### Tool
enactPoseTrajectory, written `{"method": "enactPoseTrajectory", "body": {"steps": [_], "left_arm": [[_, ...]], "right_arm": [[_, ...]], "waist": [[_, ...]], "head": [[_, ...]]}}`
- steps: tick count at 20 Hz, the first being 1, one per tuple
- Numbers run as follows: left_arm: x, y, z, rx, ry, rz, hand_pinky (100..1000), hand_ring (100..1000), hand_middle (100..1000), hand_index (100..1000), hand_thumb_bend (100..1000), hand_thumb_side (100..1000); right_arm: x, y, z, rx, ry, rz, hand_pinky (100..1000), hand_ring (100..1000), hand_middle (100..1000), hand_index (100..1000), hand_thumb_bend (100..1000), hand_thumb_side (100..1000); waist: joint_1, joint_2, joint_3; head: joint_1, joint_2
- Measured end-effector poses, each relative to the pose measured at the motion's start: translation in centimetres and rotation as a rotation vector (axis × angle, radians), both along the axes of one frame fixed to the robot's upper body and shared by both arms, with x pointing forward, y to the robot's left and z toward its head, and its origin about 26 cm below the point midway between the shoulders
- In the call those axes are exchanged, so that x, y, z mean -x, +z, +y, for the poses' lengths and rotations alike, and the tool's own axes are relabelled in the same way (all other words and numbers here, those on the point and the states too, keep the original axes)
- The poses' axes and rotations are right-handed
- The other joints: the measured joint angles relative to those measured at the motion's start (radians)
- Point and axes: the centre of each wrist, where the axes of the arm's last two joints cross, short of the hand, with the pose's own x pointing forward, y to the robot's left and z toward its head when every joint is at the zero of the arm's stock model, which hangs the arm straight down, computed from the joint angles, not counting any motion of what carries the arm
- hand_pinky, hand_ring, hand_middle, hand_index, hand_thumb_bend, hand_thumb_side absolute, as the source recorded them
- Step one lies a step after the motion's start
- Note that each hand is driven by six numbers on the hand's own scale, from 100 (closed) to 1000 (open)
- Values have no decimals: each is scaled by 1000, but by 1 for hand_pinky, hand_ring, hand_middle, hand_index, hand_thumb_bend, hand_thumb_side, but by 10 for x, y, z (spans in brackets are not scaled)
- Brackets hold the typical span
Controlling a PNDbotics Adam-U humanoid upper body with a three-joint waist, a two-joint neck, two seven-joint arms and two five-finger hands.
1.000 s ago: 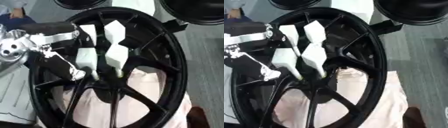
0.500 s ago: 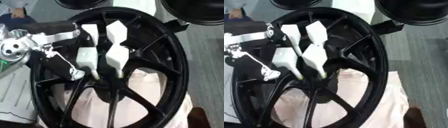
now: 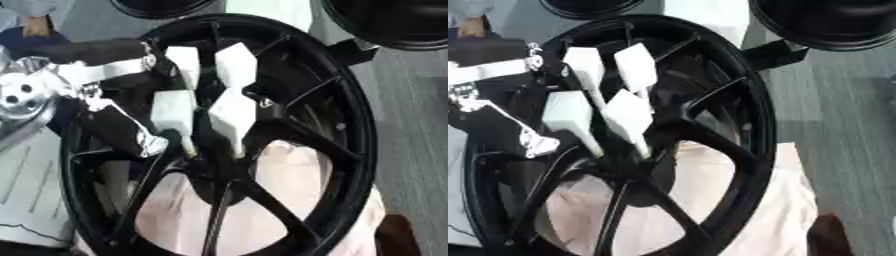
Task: Pull the pin out of the wheel hub.
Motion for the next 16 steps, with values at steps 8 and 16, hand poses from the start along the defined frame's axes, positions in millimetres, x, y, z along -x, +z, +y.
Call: {"method": "enactPoseTrajectory", "body": {"steps": [8,16], "left_arm": [[1,19,27,79,-2,-91,251,254,266,383,132,152],[6,36,63,202,18,-195,222,218,234,366,100,152]], "right_arm": [[1,-1,-1,0,-2,4,699,771,560,636,100,789],[3,-2,-4,3,-16,5,699,771,561,636,100,781]], "waist": [[-2,-6,6],[-6,-15,28]], "head": [[-17,6],[-38,16]]}}
